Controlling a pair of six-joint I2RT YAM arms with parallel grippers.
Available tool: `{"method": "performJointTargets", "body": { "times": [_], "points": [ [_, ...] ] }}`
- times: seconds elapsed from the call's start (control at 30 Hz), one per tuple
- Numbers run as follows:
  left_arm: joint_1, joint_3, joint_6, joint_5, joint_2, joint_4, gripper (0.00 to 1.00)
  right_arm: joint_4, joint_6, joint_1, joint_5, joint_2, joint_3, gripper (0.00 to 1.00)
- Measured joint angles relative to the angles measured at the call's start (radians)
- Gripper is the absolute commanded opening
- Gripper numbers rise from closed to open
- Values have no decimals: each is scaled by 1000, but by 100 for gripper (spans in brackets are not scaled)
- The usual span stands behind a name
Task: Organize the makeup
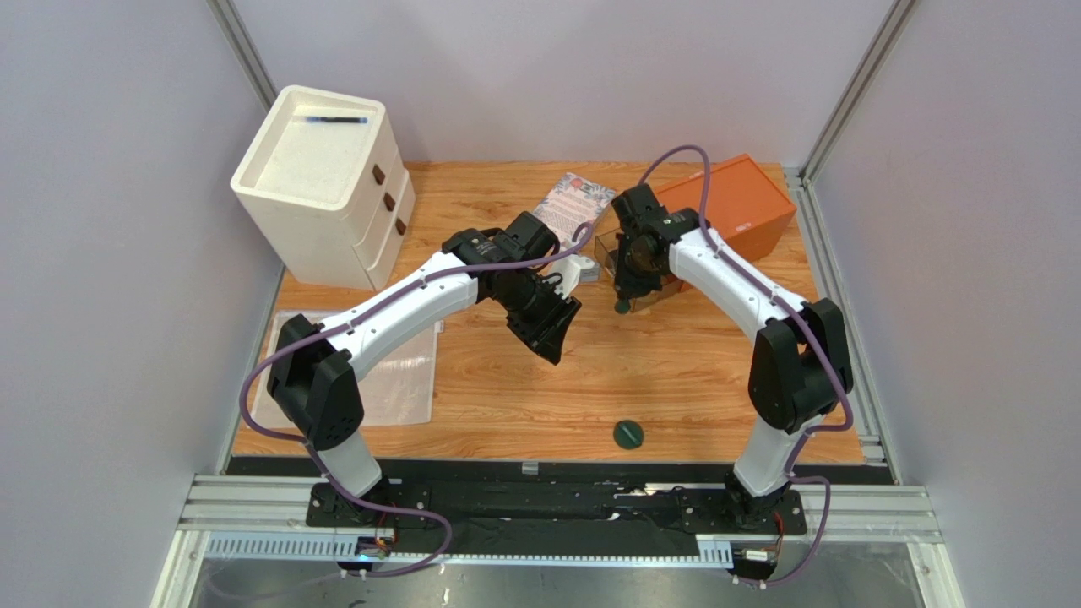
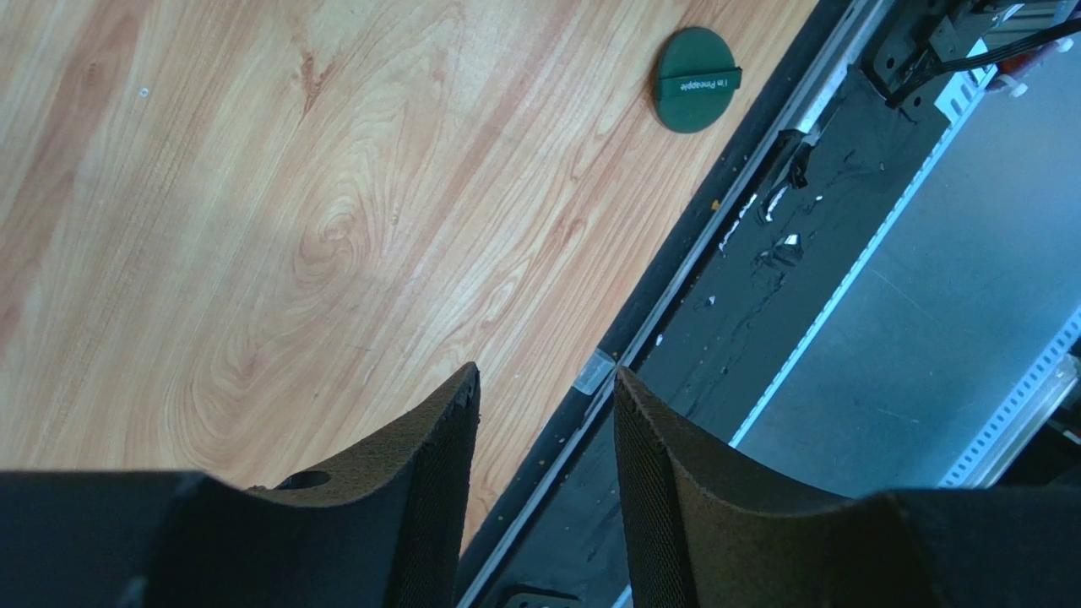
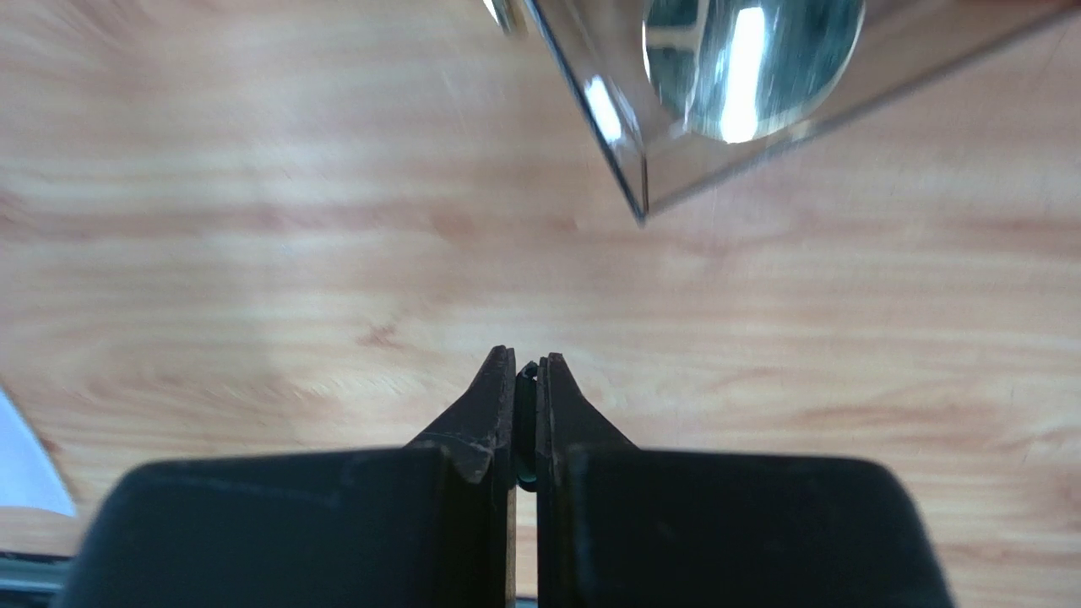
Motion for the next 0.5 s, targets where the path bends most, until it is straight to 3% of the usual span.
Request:
{"method": "performJointTargets", "body": {
  "times": [0.23,0.5],
  "points": [
    [0,0,0,-10,0,-5,49,-15,-19,-70,24,130,230,2],
    [2,1,0,-20,0,-8,49,-61,-26,-111,73,289,381,13]
  ]
}}
